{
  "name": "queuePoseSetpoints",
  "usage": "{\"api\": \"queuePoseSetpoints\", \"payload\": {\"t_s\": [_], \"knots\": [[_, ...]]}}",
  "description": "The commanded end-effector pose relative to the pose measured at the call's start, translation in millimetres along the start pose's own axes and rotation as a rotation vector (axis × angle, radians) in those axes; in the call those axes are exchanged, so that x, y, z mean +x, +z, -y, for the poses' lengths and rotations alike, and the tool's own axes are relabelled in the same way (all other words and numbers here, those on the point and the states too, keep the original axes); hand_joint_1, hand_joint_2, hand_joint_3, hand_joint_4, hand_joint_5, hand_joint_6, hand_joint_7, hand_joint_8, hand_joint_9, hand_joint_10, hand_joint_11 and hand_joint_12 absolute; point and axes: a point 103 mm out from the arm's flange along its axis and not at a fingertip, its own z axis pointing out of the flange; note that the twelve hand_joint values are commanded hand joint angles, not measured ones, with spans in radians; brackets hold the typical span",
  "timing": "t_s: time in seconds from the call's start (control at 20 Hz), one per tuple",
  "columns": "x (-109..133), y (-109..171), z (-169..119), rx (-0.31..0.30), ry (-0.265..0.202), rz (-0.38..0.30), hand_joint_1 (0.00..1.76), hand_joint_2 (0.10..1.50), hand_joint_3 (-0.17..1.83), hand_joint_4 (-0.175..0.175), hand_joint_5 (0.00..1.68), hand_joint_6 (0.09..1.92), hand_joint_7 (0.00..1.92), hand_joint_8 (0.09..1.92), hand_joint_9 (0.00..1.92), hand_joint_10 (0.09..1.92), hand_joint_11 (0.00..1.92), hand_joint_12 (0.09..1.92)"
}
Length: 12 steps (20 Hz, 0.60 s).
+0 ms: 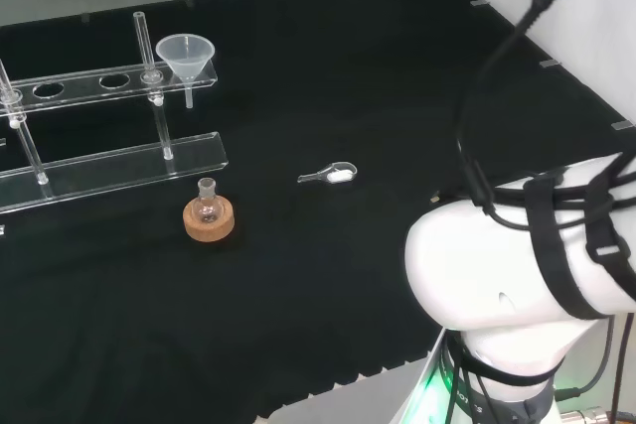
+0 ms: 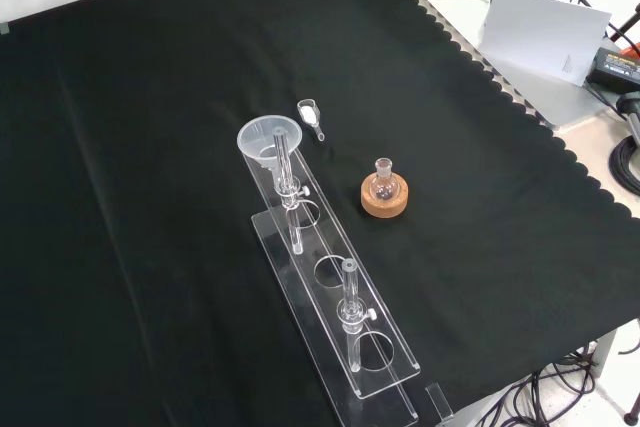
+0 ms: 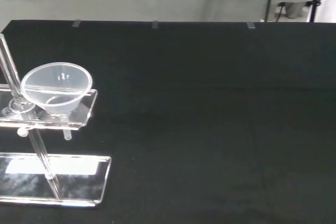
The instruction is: Pick up the funnel from the transparent funnel stand.
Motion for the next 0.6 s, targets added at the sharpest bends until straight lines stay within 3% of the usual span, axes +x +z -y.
{"api": "queuePoseSetpoints", "payload": {"t_s": [0.05, 0.45, 0.6], "knots": [[22.6, 19.2, -49.7, -0.037, -0.048, -0.064, 0.18, 0.59, 0.14, 0.069, 0.00, 0.09, 0.00, 0.09, 0.00, 0.09, 0.00, 0.09], [19.4, 39.4, -84.1, -0.066, -0.119, -0.182, 0.20, 0.60, 0.12, 0.063, 0.00, 0.09, 0.00, 0.09, 0.00, 0.09, 0.00, 0.09], [21.4, 50.3, -92.8, -0.058, -0.149, -0.189, 0.21, 0.60, 0.12, 0.060, 0.00, 0.09, 0.00, 0.09, 0.00, 0.09, 0.00, 0.09]]}}
